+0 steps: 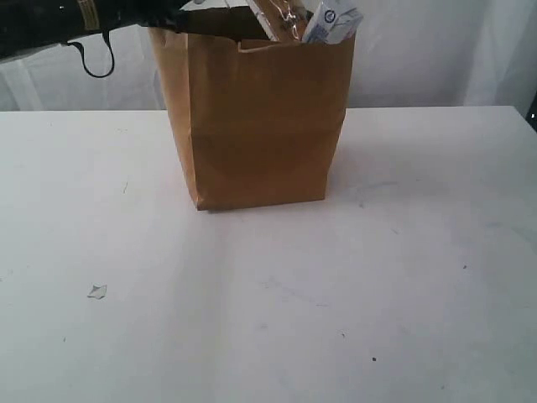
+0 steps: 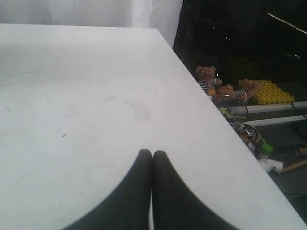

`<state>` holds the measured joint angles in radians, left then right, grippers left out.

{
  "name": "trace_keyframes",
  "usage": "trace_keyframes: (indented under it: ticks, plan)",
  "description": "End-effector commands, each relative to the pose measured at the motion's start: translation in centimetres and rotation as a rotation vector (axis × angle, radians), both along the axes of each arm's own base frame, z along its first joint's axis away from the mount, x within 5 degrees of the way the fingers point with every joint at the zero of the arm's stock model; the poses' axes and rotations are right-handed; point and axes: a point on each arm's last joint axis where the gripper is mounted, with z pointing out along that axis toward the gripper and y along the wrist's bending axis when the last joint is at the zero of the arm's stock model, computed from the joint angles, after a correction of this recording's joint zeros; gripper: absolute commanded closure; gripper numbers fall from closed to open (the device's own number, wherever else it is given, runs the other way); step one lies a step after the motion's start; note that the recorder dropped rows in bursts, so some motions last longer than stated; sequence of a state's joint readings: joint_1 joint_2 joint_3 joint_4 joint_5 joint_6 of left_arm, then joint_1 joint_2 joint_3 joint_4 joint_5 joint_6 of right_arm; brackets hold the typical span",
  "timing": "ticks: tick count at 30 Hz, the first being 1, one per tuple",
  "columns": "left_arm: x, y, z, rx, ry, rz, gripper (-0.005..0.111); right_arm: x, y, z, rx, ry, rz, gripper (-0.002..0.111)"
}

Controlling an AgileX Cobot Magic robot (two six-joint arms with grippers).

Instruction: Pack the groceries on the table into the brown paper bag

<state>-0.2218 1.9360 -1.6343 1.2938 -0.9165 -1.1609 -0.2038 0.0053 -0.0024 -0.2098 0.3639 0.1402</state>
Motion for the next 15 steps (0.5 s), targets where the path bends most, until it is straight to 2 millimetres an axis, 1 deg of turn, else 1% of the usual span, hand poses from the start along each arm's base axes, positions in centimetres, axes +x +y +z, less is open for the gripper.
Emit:
trace_keyframes:
  ticks: [1, 2, 5, 7, 9, 11, 15]
  plan:
    - [0.18, 0.13, 0.04, 0.026, 0.013, 0.031, 0.096, -0.01, -0.03, 0.04, -0.014, -0.009, -0.003, 0.108]
    - [0.10, 0.06, 0.01, 0.034, 0.008, 0.021, 0.084, -0.01, -0.03, 0.04, -0.014, -0.009, -0.003, 0.108]
    - [-0.02, -0.03, -0.03, 0.045, 0.001, 0.004, 0.064, -0.01, -0.03, 0.04, -0.014, -0.009, -0.003, 0.108]
    - [-0.02, -0.03, -0.02, 0.032, 0.018, 0.003, 0.055, -0.01, -0.03, 0.04, -0.014, -0.009, -0.003, 0.108]
    - [-0.02, -0.03, -0.02, -0.001, 0.058, 0.002, 0.052, -0.01, -0.03, 0.04, -0.014, -0.009, -0.003, 0.108]
    - [-0.02, -0.03, -0.02, -0.024, 0.087, 0.001, 0.052, -0.01, -0.03, 0.04, -0.014, -0.009, -0.003, 0.108]
    - [-0.05, 0.07, 0.09, -0.032, 0.093, 0.002, 0.052, -0.01, -0.03, 0.04, -0.014, -0.009, -0.003, 0.108]
